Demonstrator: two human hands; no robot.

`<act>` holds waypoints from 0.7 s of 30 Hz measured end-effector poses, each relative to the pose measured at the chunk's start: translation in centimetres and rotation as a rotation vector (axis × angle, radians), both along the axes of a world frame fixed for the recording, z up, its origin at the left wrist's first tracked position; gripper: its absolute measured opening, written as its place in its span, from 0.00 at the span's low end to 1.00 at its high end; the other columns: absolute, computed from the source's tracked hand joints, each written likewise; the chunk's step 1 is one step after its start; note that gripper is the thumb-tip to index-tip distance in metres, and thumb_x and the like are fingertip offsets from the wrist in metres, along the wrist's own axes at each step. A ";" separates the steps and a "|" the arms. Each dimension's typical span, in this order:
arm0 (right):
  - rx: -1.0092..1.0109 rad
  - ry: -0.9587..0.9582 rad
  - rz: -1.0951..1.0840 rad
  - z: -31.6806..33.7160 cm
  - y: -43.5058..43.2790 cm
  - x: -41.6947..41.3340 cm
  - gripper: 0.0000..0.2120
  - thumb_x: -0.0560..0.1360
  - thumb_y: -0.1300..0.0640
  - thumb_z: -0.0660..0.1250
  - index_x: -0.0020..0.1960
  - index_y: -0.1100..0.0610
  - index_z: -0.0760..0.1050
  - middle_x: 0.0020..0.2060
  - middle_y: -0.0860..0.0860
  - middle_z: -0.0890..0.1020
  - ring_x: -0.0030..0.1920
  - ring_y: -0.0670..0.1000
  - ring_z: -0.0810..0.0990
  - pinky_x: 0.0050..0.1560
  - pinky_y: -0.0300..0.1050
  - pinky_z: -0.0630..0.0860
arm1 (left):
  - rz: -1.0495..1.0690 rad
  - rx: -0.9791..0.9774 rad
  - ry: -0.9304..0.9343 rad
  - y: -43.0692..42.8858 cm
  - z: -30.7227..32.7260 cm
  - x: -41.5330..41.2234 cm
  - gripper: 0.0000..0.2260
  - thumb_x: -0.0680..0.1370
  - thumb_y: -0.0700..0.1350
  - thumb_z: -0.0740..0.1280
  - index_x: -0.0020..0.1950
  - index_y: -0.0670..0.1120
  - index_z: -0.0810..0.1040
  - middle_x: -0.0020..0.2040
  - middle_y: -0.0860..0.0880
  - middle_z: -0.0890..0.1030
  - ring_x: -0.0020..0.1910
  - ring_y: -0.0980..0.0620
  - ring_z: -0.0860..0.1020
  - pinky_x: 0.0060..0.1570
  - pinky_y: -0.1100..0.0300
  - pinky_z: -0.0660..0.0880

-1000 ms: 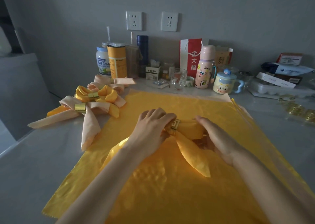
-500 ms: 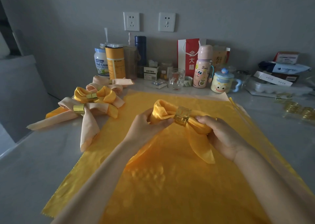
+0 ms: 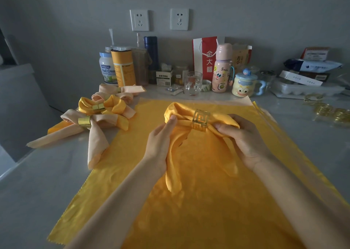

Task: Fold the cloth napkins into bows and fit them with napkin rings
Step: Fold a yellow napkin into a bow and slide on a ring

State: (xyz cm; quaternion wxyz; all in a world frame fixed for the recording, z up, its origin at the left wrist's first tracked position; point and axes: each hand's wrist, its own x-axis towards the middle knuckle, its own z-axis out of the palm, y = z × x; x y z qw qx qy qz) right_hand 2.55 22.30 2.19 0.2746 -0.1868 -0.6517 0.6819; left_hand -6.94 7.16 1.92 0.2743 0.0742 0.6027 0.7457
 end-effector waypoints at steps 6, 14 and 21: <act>-0.346 0.091 0.060 0.1 0.6 -0.1 0.22 0.58 0.63 0.72 0.52 0.62 0.77 0.41 0.57 0.81 0.42 0.55 0.80 0.45 0.47 0.78 | -0.012 -0.032 0.059 0.0 0.3 0.1 0.07 0.73 0.45 0.69 0.50 0.45 0.80 0.44 0.43 0.84 0.48 0.41 0.82 0.51 0.48 0.79; 0.024 -0.058 -0.135 -0.4 1.2 -0.2 0.03 0.69 0.61 0.72 0.42 0.55 0.80 0.37 0.52 0.82 0.40 0.51 0.80 0.39 0.44 0.75 | 0.017 -0.117 0.329 -0.1 0.4 -0.2 0.05 0.76 0.44 0.64 0.43 0.45 0.78 0.39 0.44 0.78 0.40 0.46 0.76 0.45 0.49 0.77; 0.692 0.068 -0.444 -1.1 0.9 -0.1 0.14 0.70 0.53 0.73 0.53 0.54 0.73 0.43 0.39 0.74 0.43 0.37 0.74 0.41 0.25 0.69 | -0.014 -0.222 0.393 0.0 -0.1 -0.6 0.11 0.78 0.45 0.57 0.35 0.46 0.67 0.30 0.50 0.68 0.32 0.51 0.68 0.35 0.57 0.65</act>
